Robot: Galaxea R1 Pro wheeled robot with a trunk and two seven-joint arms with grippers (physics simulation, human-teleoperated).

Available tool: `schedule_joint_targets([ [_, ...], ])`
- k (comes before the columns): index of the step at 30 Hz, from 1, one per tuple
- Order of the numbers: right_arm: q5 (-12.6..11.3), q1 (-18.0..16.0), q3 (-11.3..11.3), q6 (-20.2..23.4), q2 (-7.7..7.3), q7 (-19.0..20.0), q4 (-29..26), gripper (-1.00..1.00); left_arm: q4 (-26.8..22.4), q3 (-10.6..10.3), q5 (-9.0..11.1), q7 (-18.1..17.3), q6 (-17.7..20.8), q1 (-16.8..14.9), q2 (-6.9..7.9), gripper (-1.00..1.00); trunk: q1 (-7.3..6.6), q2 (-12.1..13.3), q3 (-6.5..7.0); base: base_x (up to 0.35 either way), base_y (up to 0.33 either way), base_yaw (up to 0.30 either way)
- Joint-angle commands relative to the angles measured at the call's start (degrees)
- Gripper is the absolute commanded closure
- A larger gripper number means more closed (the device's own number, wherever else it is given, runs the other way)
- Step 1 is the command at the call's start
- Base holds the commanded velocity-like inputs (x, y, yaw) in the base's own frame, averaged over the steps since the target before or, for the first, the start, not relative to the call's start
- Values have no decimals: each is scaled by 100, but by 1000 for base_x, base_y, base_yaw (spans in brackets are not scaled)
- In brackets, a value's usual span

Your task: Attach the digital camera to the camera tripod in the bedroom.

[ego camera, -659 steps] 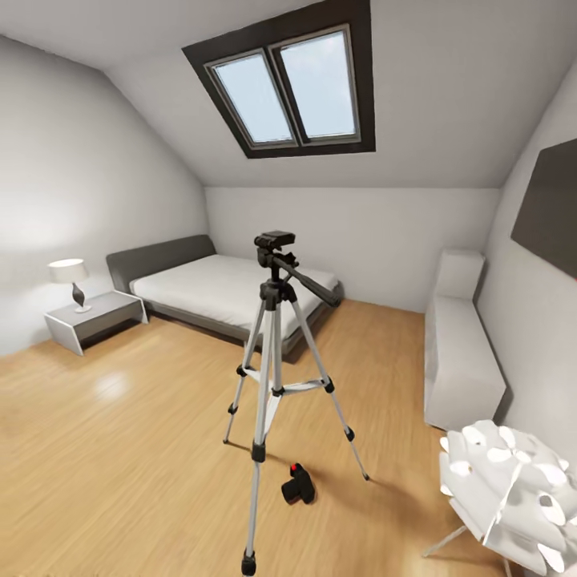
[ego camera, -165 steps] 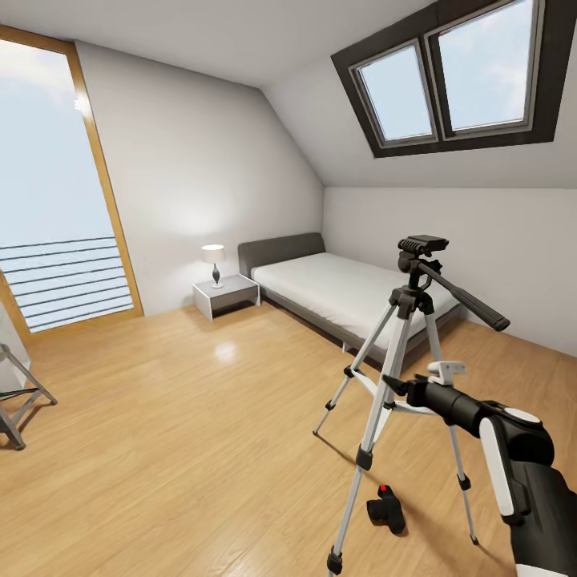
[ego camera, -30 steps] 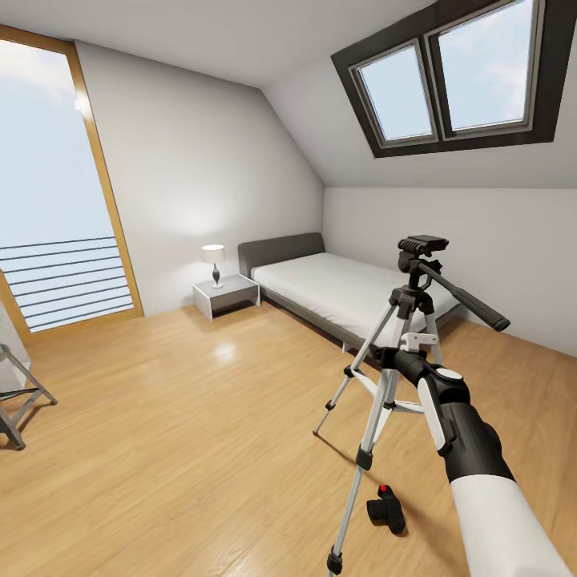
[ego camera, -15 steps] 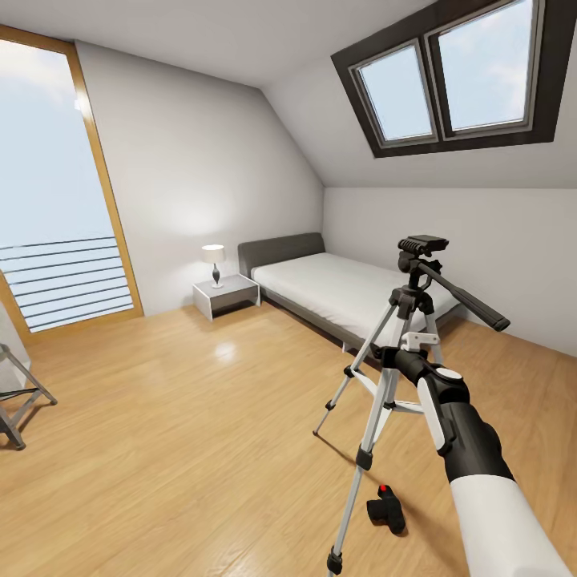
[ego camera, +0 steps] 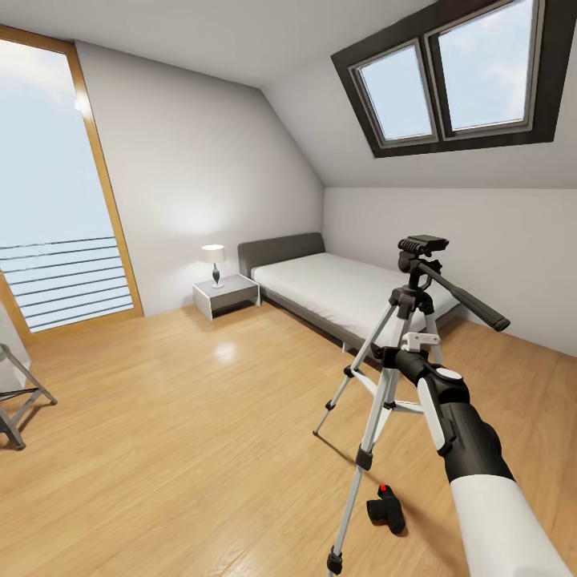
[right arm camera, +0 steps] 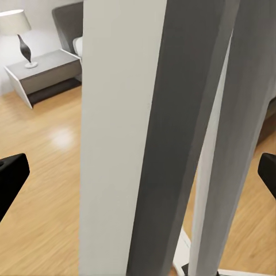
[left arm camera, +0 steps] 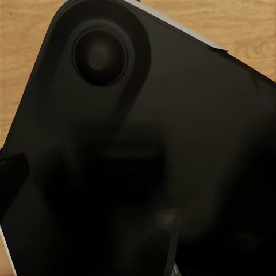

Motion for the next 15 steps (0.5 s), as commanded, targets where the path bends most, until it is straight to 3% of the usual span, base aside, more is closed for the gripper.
schedule_joint_targets([
  [1, -1, -4, -11, 31, 1, 29, -7, -100, -10, -6, 27, 0, -4, 3, -1, -100, 0, -3, -5, 0, 0, 0],
  [15, 31, 2, 4, 22, 8, 36, -66, -100, -10, -6, 34, 0, -5, 3, -1, -100, 0, -3, -5, 0, 0, 0],
])
